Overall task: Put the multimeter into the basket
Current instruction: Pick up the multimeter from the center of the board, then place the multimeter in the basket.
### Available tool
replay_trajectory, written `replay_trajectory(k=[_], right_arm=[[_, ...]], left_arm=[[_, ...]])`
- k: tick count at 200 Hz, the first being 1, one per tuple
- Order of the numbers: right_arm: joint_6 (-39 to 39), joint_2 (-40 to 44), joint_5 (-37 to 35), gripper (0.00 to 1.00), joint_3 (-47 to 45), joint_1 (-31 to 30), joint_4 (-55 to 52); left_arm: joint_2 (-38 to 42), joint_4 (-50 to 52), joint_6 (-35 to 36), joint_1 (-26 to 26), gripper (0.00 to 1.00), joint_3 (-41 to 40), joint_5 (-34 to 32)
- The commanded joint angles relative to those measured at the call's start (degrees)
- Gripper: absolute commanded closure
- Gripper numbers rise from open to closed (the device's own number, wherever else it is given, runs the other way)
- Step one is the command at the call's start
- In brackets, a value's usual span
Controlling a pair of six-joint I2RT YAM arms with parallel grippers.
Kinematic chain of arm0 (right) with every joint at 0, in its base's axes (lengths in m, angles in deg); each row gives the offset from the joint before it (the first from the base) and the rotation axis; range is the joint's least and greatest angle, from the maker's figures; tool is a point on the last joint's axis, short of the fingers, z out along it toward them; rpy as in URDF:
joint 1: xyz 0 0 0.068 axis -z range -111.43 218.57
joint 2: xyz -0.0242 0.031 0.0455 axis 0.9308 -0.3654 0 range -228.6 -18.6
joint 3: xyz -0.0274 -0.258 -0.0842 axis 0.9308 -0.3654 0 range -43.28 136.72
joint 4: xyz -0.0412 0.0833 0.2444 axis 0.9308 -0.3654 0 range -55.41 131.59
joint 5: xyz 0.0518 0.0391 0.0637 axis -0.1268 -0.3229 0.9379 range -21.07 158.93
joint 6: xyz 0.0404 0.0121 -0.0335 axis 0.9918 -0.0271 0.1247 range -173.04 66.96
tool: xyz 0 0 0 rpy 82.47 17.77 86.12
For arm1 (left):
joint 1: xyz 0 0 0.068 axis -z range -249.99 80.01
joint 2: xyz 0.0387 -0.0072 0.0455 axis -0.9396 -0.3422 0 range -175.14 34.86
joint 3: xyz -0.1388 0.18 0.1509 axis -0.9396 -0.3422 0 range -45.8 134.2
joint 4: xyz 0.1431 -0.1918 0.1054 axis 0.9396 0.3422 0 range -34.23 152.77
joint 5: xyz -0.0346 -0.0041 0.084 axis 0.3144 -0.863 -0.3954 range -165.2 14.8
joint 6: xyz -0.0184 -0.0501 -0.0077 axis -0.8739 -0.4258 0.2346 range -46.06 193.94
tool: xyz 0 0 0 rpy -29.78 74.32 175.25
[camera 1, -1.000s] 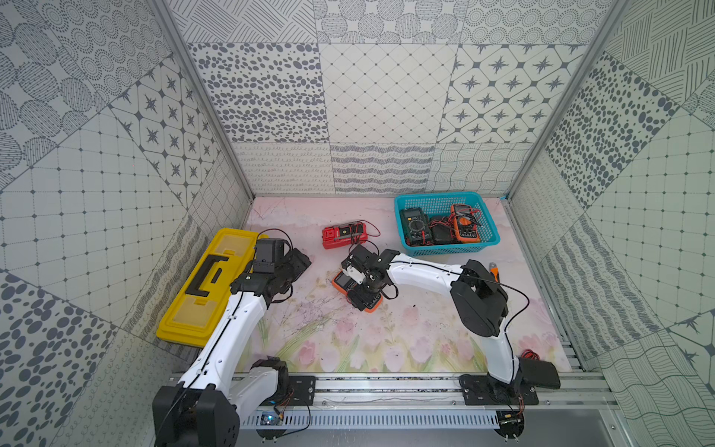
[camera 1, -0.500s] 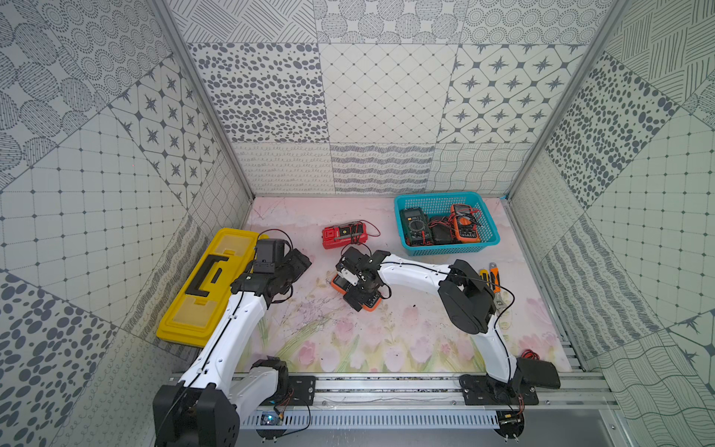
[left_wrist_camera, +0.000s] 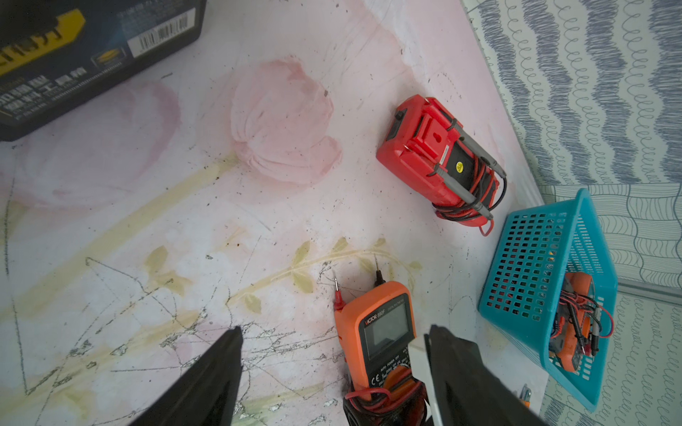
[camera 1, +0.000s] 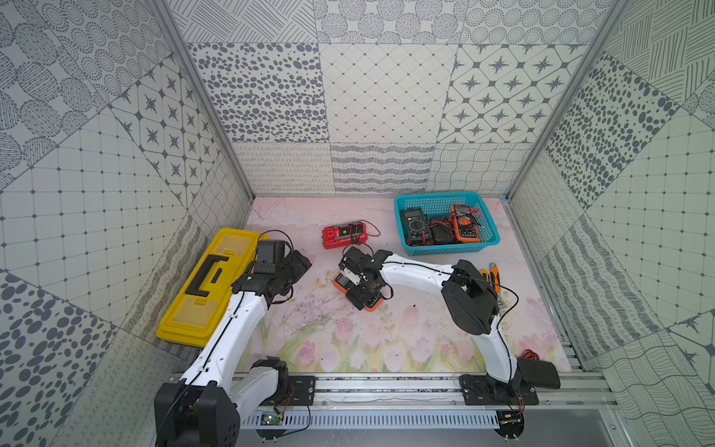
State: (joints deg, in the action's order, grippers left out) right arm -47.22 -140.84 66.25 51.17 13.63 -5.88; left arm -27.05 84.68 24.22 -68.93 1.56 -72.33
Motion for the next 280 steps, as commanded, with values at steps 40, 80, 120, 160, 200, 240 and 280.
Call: replay_trajectory(k=[40,80,120,160,200,240,280], right_arm=[[6.4,15.4,-7.6,0.82,1.2,4.5,1.2],[9.3,17.9,-13.3,0.85,5.5,8.9,1.9],[11.4,14.2,-14.9,0.86,12.2,15.5,1.5],[11.0,7.6,-15.2,0.86,18.6,21.0,-0.1],[10.2,2.8,-14.6,0.86,22.7,25.5,-3.2],[10.0,0.8,-13.0,0.84,22.4,28.5,-4.6],[9.9,-1.6,-10.8,0.78,22.9,29.6,-5.2]], left_arm=[[1.1,-2.2,2.9,-0.2,0.17,-0.2,2.9],[2.3,-2.7,6.5,-0.2,0.17,0.2,3.8],[2.6,-2.7,8.6,-0.2,0.16,1.3,5.5],[2.2,-2.9,8.8,-0.2,0.16,0.9,6.8],[1.6,-2.9,9.1,-0.2,0.16,0.9,7.2],[1.4,-2.9,9.4,-0.2,0.16,1.3,7.3],[0.1,-2.9,10.6,-0.3,0.16,3.2,7.8]])
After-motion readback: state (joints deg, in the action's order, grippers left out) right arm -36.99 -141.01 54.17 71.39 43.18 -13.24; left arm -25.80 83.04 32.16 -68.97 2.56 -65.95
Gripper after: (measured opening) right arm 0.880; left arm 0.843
